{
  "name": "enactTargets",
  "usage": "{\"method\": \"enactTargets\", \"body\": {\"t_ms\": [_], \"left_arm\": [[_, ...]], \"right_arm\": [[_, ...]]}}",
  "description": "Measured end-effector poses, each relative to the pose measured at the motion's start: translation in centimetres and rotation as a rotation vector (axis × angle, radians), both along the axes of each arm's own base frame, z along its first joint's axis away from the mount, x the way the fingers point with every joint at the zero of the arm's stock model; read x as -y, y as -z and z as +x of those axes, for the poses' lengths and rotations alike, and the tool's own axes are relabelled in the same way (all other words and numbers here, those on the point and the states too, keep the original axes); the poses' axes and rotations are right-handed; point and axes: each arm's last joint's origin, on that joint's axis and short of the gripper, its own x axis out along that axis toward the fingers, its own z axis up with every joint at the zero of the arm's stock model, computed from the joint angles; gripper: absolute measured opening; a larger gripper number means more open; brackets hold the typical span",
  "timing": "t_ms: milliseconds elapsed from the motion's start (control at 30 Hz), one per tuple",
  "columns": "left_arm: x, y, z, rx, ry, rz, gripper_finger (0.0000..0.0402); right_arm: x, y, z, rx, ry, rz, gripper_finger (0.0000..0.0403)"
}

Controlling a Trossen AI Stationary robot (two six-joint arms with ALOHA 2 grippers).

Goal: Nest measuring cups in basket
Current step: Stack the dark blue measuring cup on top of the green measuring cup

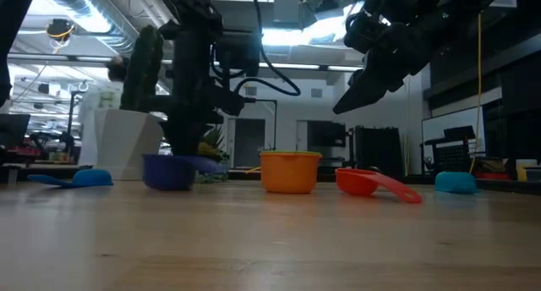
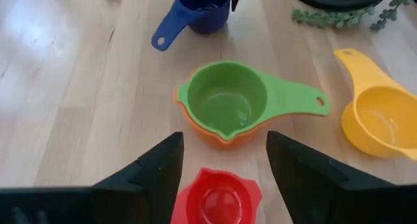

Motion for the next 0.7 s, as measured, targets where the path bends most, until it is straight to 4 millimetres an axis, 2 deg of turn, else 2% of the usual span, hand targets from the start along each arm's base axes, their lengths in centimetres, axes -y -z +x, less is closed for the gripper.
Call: {"method": "enactTargets", "body": {"t_ms": [67,200,400,533,700], "left_arm": [[0.2,-0.1,0.0,0.009,-0.053,-0.02,0.001],[0.7,-0.6,0.0,0.049,-0.193,-0.125,0.0011],[1.8,-3.7,-0.4,0.163,-0.426,-0.272,0.0006],[2.2,-5.9,0.1,0.308,-0.643,-0.349,0.0004],[2.2,-6.9,1.3,0.493,-0.922,-0.386,0.0009]], "right_arm": [[0.0,0.0,0.0,-0.004,-0.002,-0.003,0.0225],[0.0,0.0,-0.2,-0.015,-0.013,-0.014,0.0225],[0.1,-0.7,-1.2,-0.033,-0.038,-0.069,0.0225],[0.5,-1.3,-1.7,-0.033,0.069,-0.154,0.0225],[0.8,-1.4,-1.8,-0.038,0.154,-0.222,0.0225]]}}
